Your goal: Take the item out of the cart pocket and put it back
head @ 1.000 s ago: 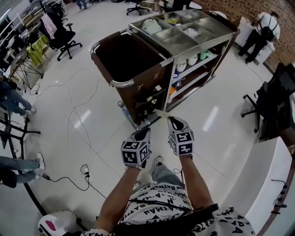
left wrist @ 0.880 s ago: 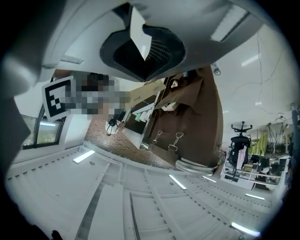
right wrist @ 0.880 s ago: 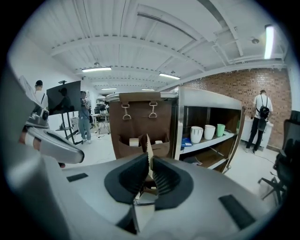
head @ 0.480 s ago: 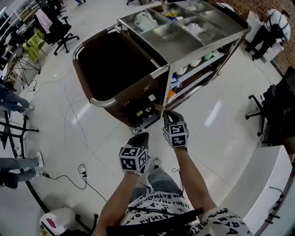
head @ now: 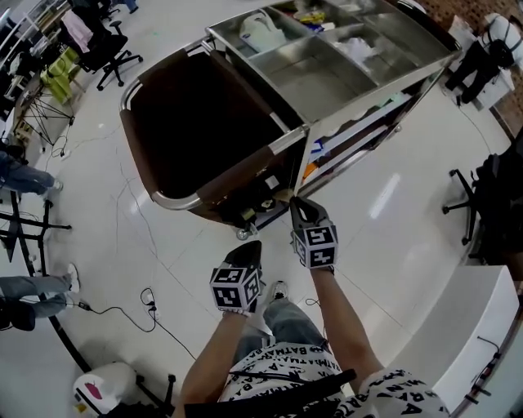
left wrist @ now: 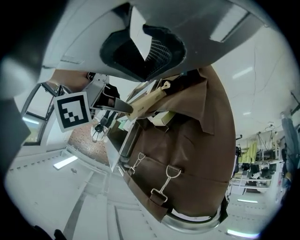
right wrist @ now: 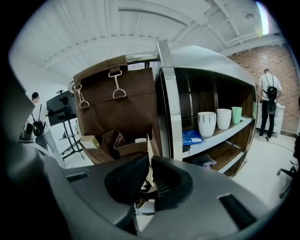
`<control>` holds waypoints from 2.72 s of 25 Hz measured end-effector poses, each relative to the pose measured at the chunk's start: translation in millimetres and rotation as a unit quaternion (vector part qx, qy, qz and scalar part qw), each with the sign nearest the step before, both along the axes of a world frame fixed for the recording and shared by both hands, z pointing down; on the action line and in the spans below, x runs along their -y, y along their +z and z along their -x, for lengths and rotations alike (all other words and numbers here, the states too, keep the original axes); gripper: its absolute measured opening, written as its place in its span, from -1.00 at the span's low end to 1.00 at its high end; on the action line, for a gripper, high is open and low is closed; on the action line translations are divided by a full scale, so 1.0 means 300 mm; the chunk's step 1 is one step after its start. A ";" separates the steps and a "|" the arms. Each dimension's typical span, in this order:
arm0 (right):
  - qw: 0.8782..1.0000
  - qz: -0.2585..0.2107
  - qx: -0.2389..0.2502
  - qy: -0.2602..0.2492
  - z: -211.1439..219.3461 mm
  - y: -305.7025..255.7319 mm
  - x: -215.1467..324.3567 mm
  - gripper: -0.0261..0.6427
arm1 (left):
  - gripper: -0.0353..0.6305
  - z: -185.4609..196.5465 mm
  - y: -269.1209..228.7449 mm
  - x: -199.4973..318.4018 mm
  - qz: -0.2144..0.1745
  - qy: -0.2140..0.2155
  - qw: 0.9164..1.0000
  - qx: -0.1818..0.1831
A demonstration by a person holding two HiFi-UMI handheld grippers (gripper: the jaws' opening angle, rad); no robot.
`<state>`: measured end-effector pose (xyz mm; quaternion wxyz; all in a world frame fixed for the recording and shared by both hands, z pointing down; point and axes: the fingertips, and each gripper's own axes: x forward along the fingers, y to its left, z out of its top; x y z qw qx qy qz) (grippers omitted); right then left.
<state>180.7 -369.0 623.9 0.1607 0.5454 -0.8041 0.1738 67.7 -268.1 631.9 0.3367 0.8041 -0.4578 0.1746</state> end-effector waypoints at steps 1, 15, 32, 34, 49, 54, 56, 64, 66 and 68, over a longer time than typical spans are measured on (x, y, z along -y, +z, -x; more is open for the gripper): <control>1.000 -0.003 0.002 -0.001 0.005 -0.008 -0.004 -0.79 | -0.89 0.004 0.005 0.004 0.002 -0.002 1.000 0.001; 0.995 -0.011 0.083 0.050 -0.024 -0.026 -0.066 -0.80 | -0.89 0.005 0.024 0.013 0.011 0.005 1.000 0.010; 0.990 0.065 -0.114 -0.049 0.124 0.398 0.120 -0.80 | -0.89 0.022 0.072 0.010 0.021 -0.016 1.000 0.007; 0.988 0.078 -0.119 -0.063 0.139 0.439 0.144 -0.80 | -0.89 0.013 0.085 0.018 0.023 -0.017 1.000 0.005; 0.993 0.081 -0.069 -0.042 0.159 0.463 0.199 -0.80 | -0.89 0.078 0.151 -0.053 0.048 -0.034 0.998 0.010; 0.994 0.084 -0.071 -0.029 0.141 0.460 0.172 -0.78 | -0.89 0.100 0.130 -0.066 0.042 -0.036 0.998 0.007; 0.993 0.082 -0.076 -0.028 0.127 0.445 0.148 -0.76 | -0.89 0.102 0.116 -0.080 0.039 -0.036 0.999 0.003; 0.997 0.042 -0.060 0.015 0.047 0.232 -0.065 -0.40 | -0.89 0.190 -0.003 -0.185 0.000 -0.008 1.000 -0.011; 0.998 0.047 -0.042 0.011 0.078 0.172 -0.163 -0.40 | -0.89 0.227 -0.036 -0.229 -0.012 -0.004 1.000 -0.015; 0.998 0.058 -0.020 -0.005 0.132 0.122 -0.278 -0.42 | -0.89 0.266 -0.081 -0.277 -0.026 -0.002 0.999 -0.020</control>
